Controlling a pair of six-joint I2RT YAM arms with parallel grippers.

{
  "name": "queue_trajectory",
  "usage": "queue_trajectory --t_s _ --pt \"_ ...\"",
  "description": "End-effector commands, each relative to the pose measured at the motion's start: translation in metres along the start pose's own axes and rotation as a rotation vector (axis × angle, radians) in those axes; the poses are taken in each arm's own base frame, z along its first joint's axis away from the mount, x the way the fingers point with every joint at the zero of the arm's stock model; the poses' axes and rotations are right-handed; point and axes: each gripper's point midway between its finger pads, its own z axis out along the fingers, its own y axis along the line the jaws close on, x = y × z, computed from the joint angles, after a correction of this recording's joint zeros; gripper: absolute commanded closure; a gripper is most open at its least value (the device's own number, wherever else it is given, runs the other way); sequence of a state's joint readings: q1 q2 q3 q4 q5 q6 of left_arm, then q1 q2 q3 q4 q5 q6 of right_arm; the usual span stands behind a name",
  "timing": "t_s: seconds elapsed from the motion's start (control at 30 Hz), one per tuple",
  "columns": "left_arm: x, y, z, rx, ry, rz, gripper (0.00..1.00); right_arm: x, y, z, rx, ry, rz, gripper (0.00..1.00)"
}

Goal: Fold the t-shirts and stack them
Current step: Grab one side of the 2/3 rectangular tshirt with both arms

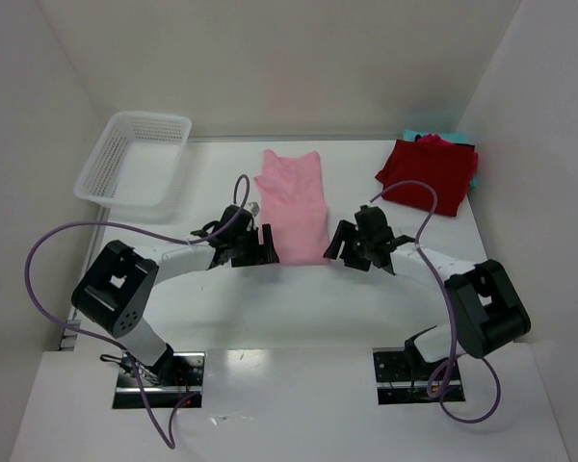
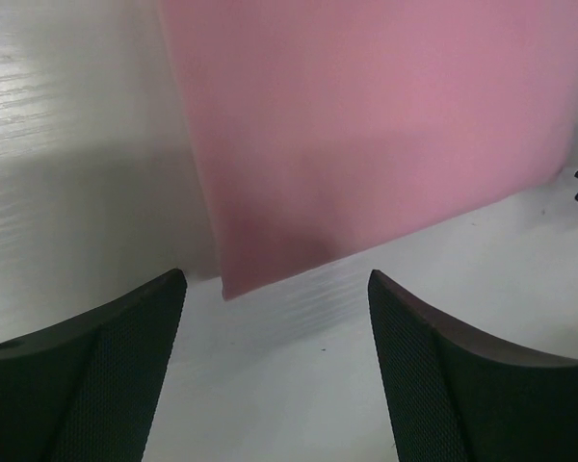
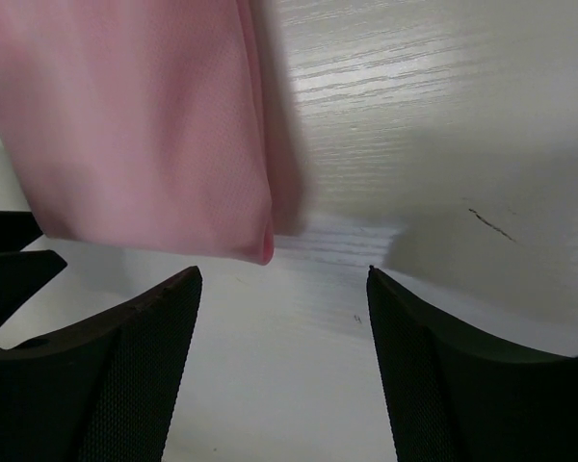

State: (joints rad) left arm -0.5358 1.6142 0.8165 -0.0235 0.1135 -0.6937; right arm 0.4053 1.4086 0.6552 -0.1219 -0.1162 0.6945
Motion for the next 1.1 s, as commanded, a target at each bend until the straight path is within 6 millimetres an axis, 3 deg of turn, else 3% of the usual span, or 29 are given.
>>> queue_trajectory --t_s 0.0,0.33,0.53,0.57,0.77,0.97,1.07 --pt "-0.008 -0.011 0.004 0.030 -0.017 -0.015 0.16 -0.018 0.015 0.008 -0.037 -0.049 -0.009 0.26" --pt "-0.005 -0.006 0.009 0.010 -0.007 -0.027 0.31 -0.021 0.020 0.018 -0.057 -0.044 -0.019 0.29" --pt "-0.002 -0.006 0.011 0.012 0.005 -0.029 0.47 -0.020 0.021 0.020 -0.064 -0.038 -0.011 0.39" --pt "-0.004 -0.007 0.011 0.017 -0.002 -0.027 0.47 -0.021 0.024 0.019 -0.076 -0.038 -0.012 0.43" --pt "-0.007 -0.009 0.011 0.023 -0.009 -0.026 0.48 -0.018 0.029 0.024 -0.094 -0.031 -0.002 0.43" --pt "-0.007 -0.008 0.015 0.017 -0.001 -0.027 0.48 0.001 0.033 0.035 -0.097 0.020 -0.020 0.44" --pt "-0.008 -0.009 0.015 0.022 -0.008 -0.026 0.52 0.001 0.030 0.038 -0.072 0.009 -0.006 0.54"
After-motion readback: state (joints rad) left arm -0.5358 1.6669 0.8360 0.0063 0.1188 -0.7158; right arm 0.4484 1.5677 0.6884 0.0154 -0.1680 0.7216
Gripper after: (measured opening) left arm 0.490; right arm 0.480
